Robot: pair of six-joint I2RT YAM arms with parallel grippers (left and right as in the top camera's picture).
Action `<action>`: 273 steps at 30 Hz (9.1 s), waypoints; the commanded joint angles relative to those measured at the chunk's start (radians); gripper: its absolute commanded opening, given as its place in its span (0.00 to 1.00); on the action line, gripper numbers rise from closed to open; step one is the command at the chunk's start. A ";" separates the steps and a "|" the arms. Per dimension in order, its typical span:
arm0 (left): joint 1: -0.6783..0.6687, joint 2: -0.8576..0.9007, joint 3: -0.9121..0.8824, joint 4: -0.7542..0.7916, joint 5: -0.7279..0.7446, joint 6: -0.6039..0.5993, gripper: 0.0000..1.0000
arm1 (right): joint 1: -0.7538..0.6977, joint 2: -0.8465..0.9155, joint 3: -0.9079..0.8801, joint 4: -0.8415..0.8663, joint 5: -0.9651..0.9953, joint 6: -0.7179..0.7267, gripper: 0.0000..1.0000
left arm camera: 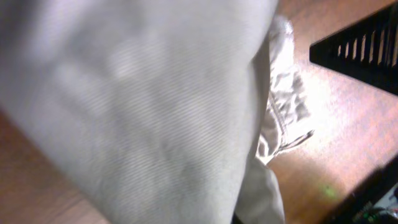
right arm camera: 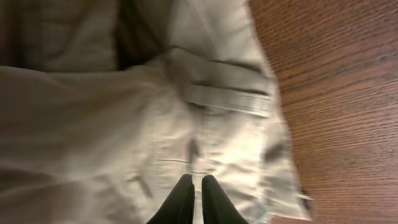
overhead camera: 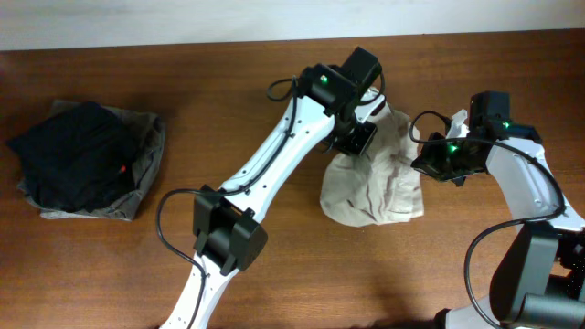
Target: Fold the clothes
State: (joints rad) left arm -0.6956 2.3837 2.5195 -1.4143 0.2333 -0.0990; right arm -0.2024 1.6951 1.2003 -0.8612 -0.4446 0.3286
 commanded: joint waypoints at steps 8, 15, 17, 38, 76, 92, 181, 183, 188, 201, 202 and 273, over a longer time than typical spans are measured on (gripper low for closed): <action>-0.019 -0.048 0.067 0.019 -0.053 -0.005 0.01 | -0.007 -0.004 0.001 0.002 0.091 0.009 0.11; -0.064 -0.005 0.065 0.053 -0.177 -0.011 0.01 | -0.007 0.000 -0.019 0.041 0.074 0.024 0.10; -0.069 0.028 0.066 0.061 -0.166 -0.025 0.01 | -0.007 0.000 -0.019 0.035 0.074 0.026 0.10; 0.041 0.150 0.066 0.076 -0.025 -0.043 0.66 | -0.008 0.000 -0.019 -0.014 0.076 0.072 0.09; 0.088 0.418 0.068 0.134 0.558 -0.088 0.00 | -0.008 0.000 -0.019 -0.023 0.075 0.042 0.08; 0.508 0.217 0.402 -0.032 0.679 -0.042 0.01 | -0.008 -0.004 -0.018 -0.040 0.072 0.008 0.08; 1.351 -0.412 -0.009 -0.249 -0.058 -0.065 0.99 | -0.008 -0.004 -0.018 -0.095 0.090 -0.063 0.08; 1.350 -0.456 -0.009 -0.224 -0.059 -0.037 0.89 | -0.008 -0.004 -0.018 -0.089 0.090 -0.063 0.08; 1.328 -0.465 -0.027 -0.172 -0.064 0.018 0.01 | -0.008 -0.004 -0.018 -0.081 0.090 -0.061 0.08; 1.279 -0.202 -0.497 0.174 -0.119 0.018 0.01 | -0.008 -0.004 -0.018 -0.113 0.075 -0.051 0.08; 1.276 -0.183 -0.506 0.176 -0.119 0.018 0.01 | -0.008 -0.004 -0.018 -0.120 0.076 -0.051 0.08; 1.098 -0.976 -0.005 -0.273 -0.100 0.119 0.99 | -0.008 -0.718 0.314 -0.074 -0.002 -0.584 0.99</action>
State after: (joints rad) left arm 0.4057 1.4071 2.5168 -1.6871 0.1265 0.0013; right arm -0.2035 1.0592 1.5074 -0.9413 -0.5423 -0.2085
